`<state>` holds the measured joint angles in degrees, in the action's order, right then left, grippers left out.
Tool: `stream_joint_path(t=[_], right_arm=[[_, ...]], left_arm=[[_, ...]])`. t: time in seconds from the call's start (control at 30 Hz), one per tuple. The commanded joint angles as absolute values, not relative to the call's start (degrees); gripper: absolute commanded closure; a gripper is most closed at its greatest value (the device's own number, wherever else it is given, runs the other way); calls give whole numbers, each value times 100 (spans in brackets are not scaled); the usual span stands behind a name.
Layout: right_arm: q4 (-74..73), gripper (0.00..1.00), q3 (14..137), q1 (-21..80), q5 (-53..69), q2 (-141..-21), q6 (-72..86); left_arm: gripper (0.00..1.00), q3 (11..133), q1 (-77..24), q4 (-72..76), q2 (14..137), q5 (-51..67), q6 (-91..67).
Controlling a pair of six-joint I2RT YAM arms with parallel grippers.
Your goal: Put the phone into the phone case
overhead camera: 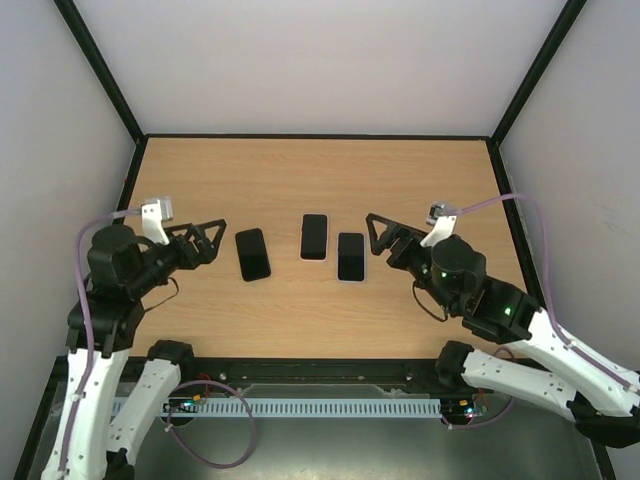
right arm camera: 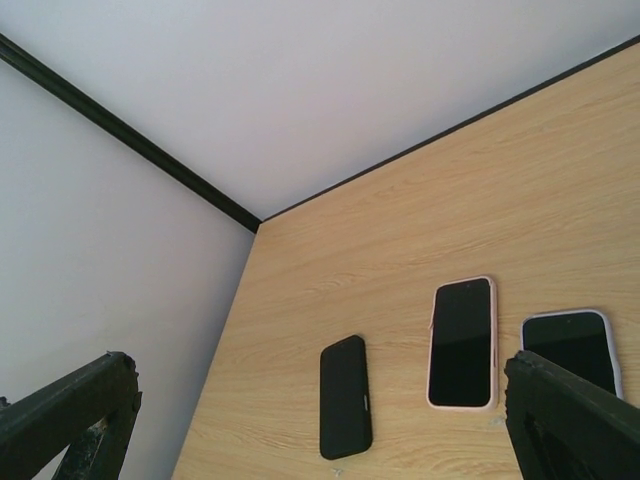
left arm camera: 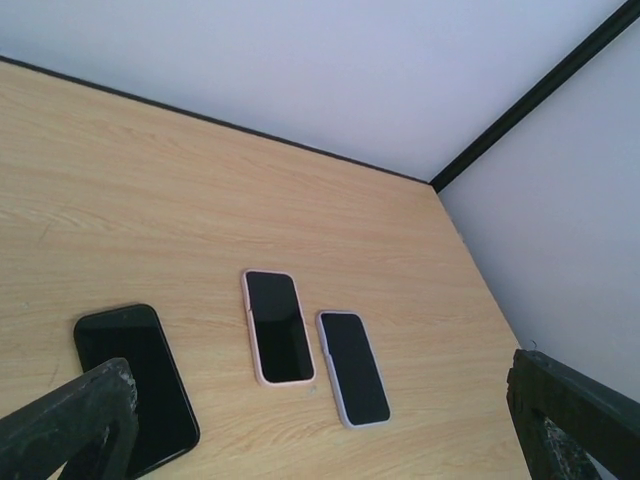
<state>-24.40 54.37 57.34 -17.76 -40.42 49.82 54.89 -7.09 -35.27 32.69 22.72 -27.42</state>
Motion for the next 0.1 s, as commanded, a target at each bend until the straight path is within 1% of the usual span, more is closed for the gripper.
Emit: stream_joint_path(t=[0.0, 0.07], right_arm=[[-2557, 3, 5206, 5714, -1839, -3810, 5120], [-2511, 2, 5120, 5714, -1843, -3694, 5162]], left_arm=[[0, 5309, -709, -3417, 3383, 2547, -2753], [0, 5243, -712, -3364, 3368, 2561, -2770]])
